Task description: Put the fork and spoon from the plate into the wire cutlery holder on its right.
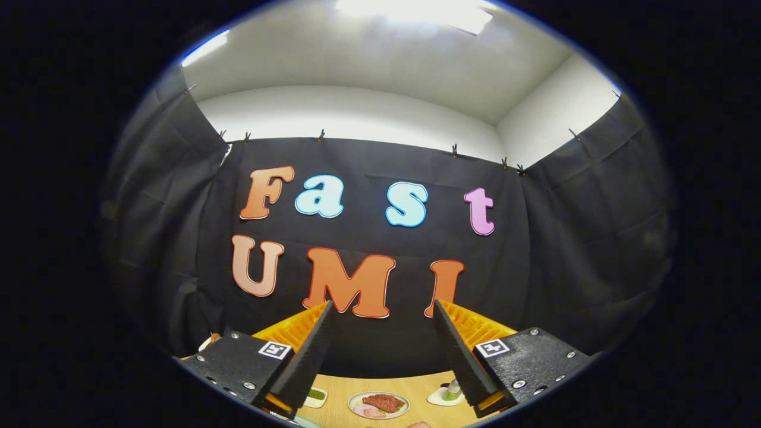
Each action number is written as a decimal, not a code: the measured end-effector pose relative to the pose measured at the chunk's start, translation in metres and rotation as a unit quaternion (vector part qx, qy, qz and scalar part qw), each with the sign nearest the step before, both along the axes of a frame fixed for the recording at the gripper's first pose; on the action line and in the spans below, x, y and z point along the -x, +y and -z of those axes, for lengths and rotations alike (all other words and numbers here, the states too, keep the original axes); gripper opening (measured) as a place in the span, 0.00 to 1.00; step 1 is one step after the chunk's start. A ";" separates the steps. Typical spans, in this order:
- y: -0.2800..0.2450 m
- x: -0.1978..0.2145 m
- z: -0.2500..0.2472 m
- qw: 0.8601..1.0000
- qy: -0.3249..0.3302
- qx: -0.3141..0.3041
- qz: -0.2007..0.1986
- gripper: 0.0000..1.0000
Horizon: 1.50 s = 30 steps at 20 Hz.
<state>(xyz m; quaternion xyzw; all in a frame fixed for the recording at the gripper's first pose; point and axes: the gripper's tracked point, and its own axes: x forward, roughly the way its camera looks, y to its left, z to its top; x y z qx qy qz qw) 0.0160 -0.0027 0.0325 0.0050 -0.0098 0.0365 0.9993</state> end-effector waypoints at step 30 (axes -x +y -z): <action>0.161 0.068 0.229 0.910 0.355 -0.022 -0.213 0.97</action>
